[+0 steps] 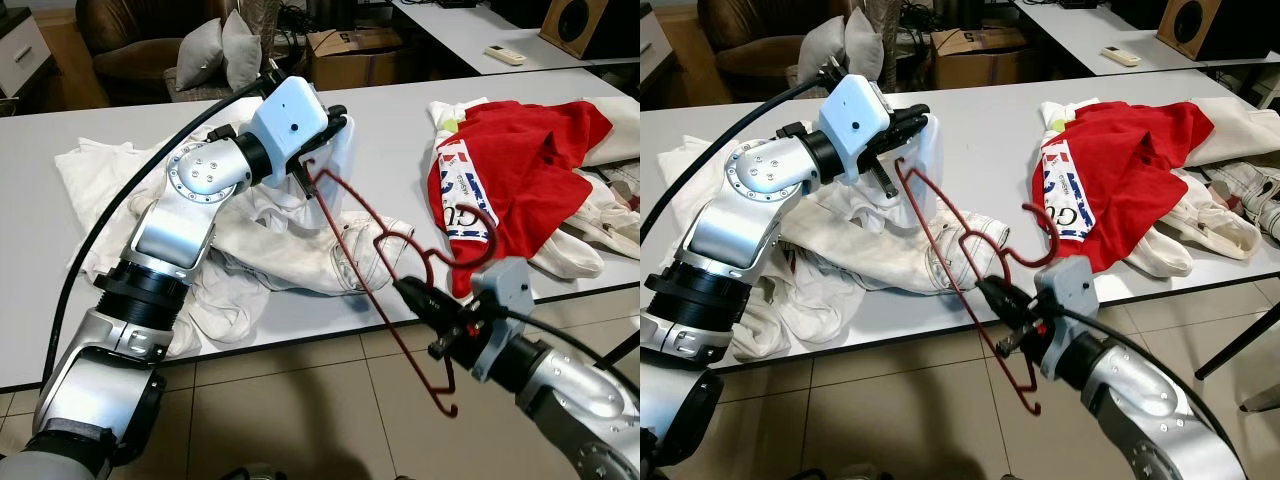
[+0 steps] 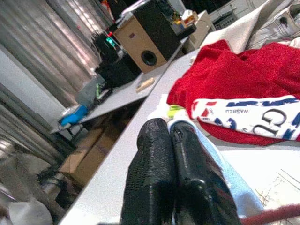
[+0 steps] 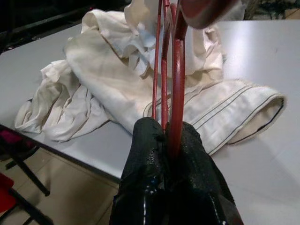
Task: Hang hanger
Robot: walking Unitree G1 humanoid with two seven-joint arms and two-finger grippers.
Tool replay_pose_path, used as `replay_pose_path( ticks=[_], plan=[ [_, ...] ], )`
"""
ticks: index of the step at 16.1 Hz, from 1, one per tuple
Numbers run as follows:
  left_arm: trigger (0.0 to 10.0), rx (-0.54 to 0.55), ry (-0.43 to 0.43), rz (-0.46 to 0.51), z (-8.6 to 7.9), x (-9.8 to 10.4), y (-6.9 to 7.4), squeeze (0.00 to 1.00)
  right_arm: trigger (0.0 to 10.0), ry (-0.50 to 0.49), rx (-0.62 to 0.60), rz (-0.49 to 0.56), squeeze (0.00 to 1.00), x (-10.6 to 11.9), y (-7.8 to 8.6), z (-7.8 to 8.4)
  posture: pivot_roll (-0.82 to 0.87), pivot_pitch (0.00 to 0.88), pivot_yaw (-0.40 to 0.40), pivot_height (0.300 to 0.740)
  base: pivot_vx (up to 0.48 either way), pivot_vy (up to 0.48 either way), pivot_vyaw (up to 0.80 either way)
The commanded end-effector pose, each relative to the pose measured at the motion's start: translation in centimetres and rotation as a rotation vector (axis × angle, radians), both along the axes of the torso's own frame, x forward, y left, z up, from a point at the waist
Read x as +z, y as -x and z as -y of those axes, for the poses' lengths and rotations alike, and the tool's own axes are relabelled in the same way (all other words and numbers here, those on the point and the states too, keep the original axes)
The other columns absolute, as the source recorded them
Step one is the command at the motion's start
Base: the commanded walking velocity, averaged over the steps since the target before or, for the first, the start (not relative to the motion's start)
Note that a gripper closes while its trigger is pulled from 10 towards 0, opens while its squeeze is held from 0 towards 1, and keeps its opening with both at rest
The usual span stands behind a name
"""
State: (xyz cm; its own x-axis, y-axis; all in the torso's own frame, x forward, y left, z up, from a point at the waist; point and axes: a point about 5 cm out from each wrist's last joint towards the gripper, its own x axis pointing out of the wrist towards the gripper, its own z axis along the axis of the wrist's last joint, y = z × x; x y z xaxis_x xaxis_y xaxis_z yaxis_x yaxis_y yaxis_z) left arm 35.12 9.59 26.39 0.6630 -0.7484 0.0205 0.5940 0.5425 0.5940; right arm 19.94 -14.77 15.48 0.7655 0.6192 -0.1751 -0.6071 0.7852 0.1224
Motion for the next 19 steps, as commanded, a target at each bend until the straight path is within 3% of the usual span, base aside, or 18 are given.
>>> replay_pose_path(
  ticks=[1, 5, 7, 8, 9, 13, 19],
  plan=[
    [10.0, -0.028, 0.011, -0.050, 0.0, -0.3, 0.2, 1.00, 10.0, 0.001, 0.011, -0.009, 0.00, 0.0, 0.3, -0.3, -0.03, 0.000, 0.039, 0.723, 0.000, 0.000, 0.00],
    [10.0, -0.067, -0.074, -0.130, -0.6, -1.8, 0.6, 1.00, 10.0, -0.004, -0.012, -0.030, 0.00, -0.4, 0.3, -0.1, -0.03, 0.000, 0.043, 0.723, 0.000, 0.000, 0.00],
    [10.0, -0.041, -0.194, -0.126, -1.5, -3.1, 0.3, 1.00, 10.0, -0.020, -0.045, -0.025, 0.00, -0.4, 0.1, 0.1, -0.03, 0.000, 0.045, 0.723, 0.000, 0.000, 0.00],
    [10.0, -0.023, -0.258, -0.122, -2.0, -3.6, 0.1, 0.58, 10.0, -0.023, -0.046, -0.026, 0.00, -0.5, 0.2, 0.1, -0.04, 0.000, 0.045, 0.723, 0.000, 0.000, 0.00],
    [10.0, 0.007, -0.334, -0.108, -2.6, -4.0, -0.1, 0.00, 10.0, -0.023, -0.045, -0.027, 0.00, -0.5, 0.2, 0.1, -0.04, 0.000, 0.046, 0.723, 0.000, 0.000, 0.00],
    [10.0, 0.108, -0.469, -0.066, -4.5, -5.0, -1.2, 0.00, 10.0, -0.029, -0.029, -0.032, 0.00, -0.5, 0.5, -0.1, -0.04, 0.000, 0.047, 0.723, 0.000, 0.000, 0.00],
    [10.0, 0.103, -0.497, 0.002, -3.8, -4.8, -2.6, 0.00, 10.0, -0.032, -0.001, -0.045, 0.00, -0.6, 1.0, -0.3, -0.05, 0.000, 0.049, 0.723, 0.000, 0.000, 0.00]
  ],
)
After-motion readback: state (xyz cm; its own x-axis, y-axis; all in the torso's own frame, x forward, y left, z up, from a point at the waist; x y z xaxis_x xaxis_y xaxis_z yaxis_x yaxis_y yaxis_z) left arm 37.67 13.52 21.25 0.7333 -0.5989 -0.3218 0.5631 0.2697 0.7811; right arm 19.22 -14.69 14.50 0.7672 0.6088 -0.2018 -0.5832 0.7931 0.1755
